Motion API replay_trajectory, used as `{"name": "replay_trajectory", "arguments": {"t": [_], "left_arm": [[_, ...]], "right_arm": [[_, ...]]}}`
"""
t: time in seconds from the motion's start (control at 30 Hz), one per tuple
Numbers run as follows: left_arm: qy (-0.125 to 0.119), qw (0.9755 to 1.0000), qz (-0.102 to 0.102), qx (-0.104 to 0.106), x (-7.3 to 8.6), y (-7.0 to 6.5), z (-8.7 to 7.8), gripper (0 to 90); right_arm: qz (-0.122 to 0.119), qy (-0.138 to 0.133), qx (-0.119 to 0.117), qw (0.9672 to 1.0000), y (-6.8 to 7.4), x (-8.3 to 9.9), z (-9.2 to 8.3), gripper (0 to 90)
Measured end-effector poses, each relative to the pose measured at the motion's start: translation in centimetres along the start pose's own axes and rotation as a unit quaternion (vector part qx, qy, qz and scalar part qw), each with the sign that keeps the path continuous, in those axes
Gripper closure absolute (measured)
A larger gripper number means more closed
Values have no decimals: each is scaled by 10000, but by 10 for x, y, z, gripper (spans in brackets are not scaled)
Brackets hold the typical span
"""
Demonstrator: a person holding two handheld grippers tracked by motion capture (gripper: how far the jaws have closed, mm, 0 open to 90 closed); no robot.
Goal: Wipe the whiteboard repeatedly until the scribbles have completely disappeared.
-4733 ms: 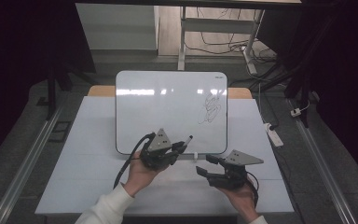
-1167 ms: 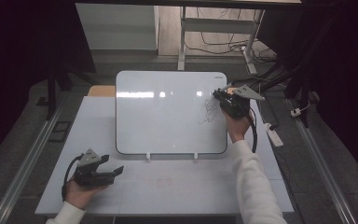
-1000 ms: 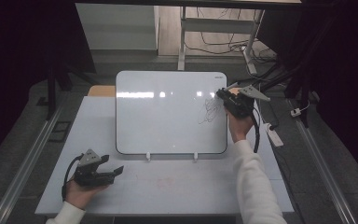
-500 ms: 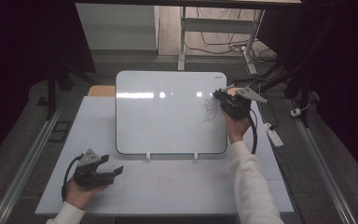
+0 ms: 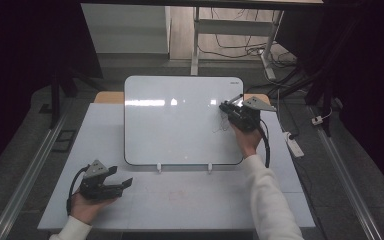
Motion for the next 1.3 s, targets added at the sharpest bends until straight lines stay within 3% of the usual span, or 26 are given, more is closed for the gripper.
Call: {"name": "replay_trajectory", "arguments": {"t": [0.07,0.1,0.23,0.3,0.37,0.43,0.53,0.57,0.6,0.67,0.73,0.83,0.9,0.97,1.03,1.1,1.17,1.2,1.23,1.3], "left_arm": [[-11,10000,4,5,0,-1,-1,239],[-27,10000,6,2,-1,-1,-1,239],[-32,10000,-19,8,-1,0,0,238],[-21,10000,-21,12,-1,0,0,238],[-33,10000,-3,7,-1,-1,-1,238],[-66,10000,12,4,-2,-2,-2,238],[-77,10000,-10,-2,-2,0,-2,238],[-68,10000,-19,-3,-2,0,-1,239],[-53,10000,-18,-2,-1,0,-1,238],[-42,10000,5,-9,-1,0,-1,238],[-74,10000,20,-9,-2,-1,-2,238],[-83,10000,14,-9,-3,0,-2,238],[-70,10000,-4,-18,-2,1,-2,238],[-50,10000,8,-21,-1,0,-1,238],[-74,10000,31,-19,-2,-1,-2,238],[-101,9999,50,-16,-3,-2,-3,239],[-91,9999,37,-26,-3,-1,-2,239],[-75,10000,33,-36,-2,0,-2,239],[-59,10000,26,-37,-2,0,-1,239],[-49,10000,49,-24,-1,-1,-1,239]], "right_arm": [[160,-99,94,9998,-7,-4,1,777],[118,-75,93,9999,-7,-4,1,777],[-87,280,-494,9983,15,10,-4,777],[-187,254,-456,9985,13,10,-5,777],[-88,54,-130,9999,2,5,-6,777],[-60,40,-134,9999,3,6,-6,777],[-312,322,-620,9971,26,18,-9,778],[-467,371,-666,9960,29,21,-10,778],[-473,366,-655,9961,27,20,-11,777],[-277,144,-285,9991,11,12,-11,778],[-27,65,-224,9997,6,12,-12,778],[-252,398,-723,9963,31,25,-15,778],[-458,529,-863,9938,39,32,-21,778],[-377,390,-640,9965,28,28,-23,778],[-115,259,-472,9985,19,24,-23,778],[-245,403,-691,9965,30,30,-24,778],[-470,638,-1068,9911,49,41,-26,778],[-632,674,-1099,9896,53,43,-27,778],[-677,649,-1059,9899,51,42,-26,778],[-470,374,-659,9960,36,32,-24,777]]}}
Point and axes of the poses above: each handheld gripper's, and its own axes: z roughly forward along the jaws, x roughly out of its underside, y roughly to its left, the point moved 8 cm from there along z, roughly forward along the jaws, and after that the axes turned 15 degrees about -y, right-handed, at the moved point
